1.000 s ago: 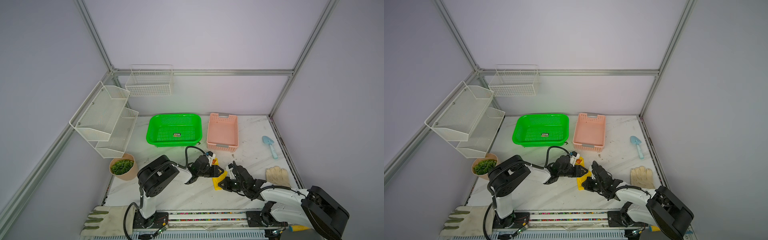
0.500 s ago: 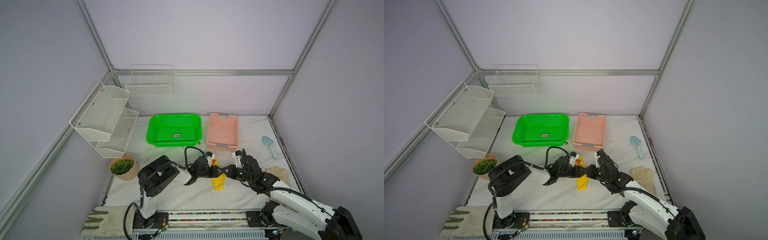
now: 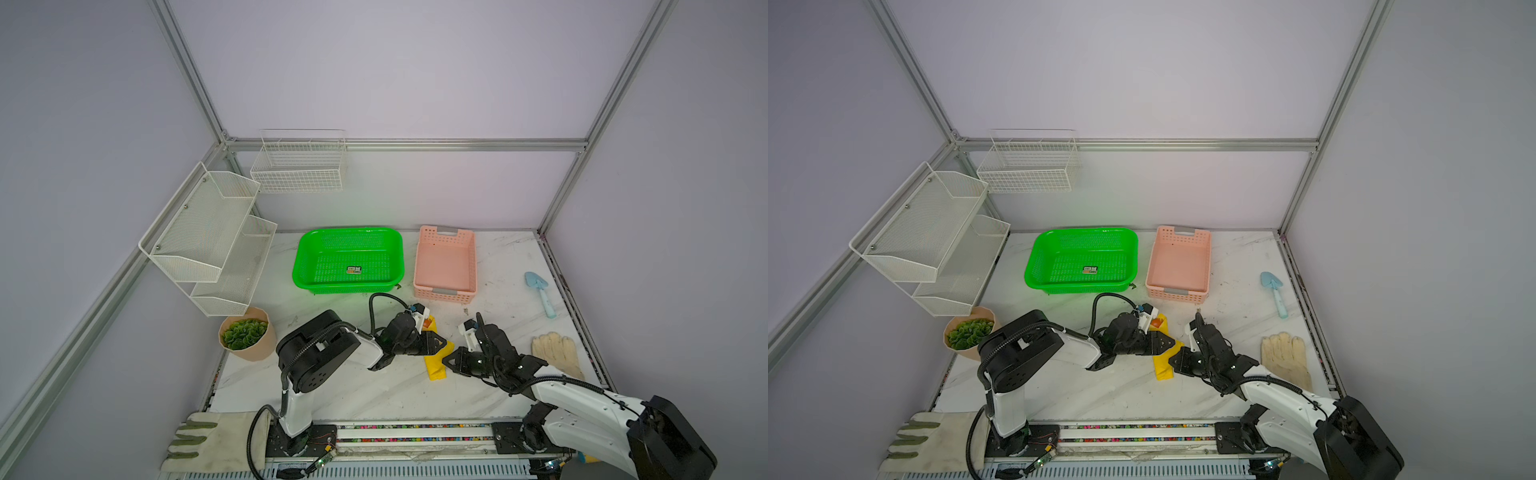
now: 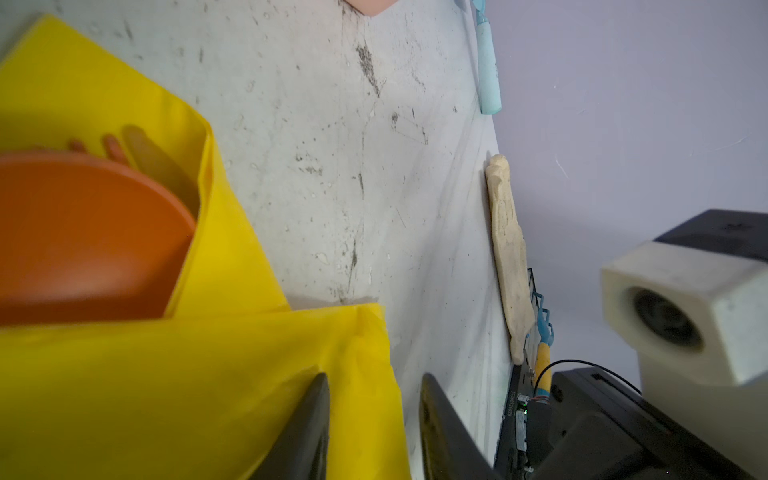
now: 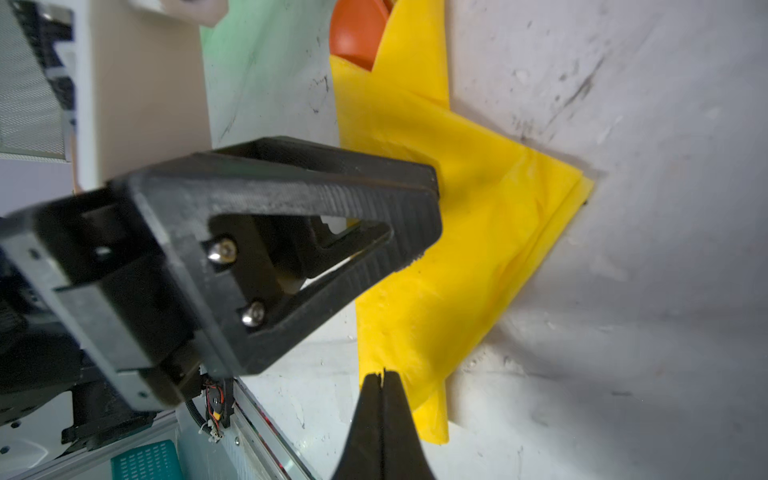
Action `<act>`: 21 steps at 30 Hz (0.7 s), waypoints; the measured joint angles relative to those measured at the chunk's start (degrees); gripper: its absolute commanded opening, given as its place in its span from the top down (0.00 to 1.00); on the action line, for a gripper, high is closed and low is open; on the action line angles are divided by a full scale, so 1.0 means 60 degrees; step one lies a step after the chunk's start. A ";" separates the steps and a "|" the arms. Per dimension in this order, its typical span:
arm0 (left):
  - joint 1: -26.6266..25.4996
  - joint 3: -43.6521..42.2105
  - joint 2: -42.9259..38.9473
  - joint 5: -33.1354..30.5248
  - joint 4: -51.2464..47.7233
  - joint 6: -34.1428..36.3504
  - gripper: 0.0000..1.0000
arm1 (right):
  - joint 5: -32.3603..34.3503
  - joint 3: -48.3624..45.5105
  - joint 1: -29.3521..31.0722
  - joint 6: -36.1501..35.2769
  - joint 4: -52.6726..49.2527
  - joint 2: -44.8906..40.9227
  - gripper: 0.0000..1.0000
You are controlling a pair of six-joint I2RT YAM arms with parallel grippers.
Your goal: Place the utensils on the paper napkin and roll it up
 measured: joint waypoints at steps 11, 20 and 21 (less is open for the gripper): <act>0.0076 0.0015 0.0153 0.0084 0.0171 0.0036 0.67 | -0.0036 0.0299 0.0568 -0.0047 0.0743 0.1246 1.00; 0.0171 0.0076 0.0248 0.0331 0.0189 0.0189 0.68 | -0.0095 0.0707 0.0812 -0.0200 0.1191 0.2182 1.00; 0.0186 0.0080 0.0251 0.0364 0.0186 0.0197 0.68 | -0.0095 0.0729 0.0831 -0.0208 0.1235 0.2284 1.00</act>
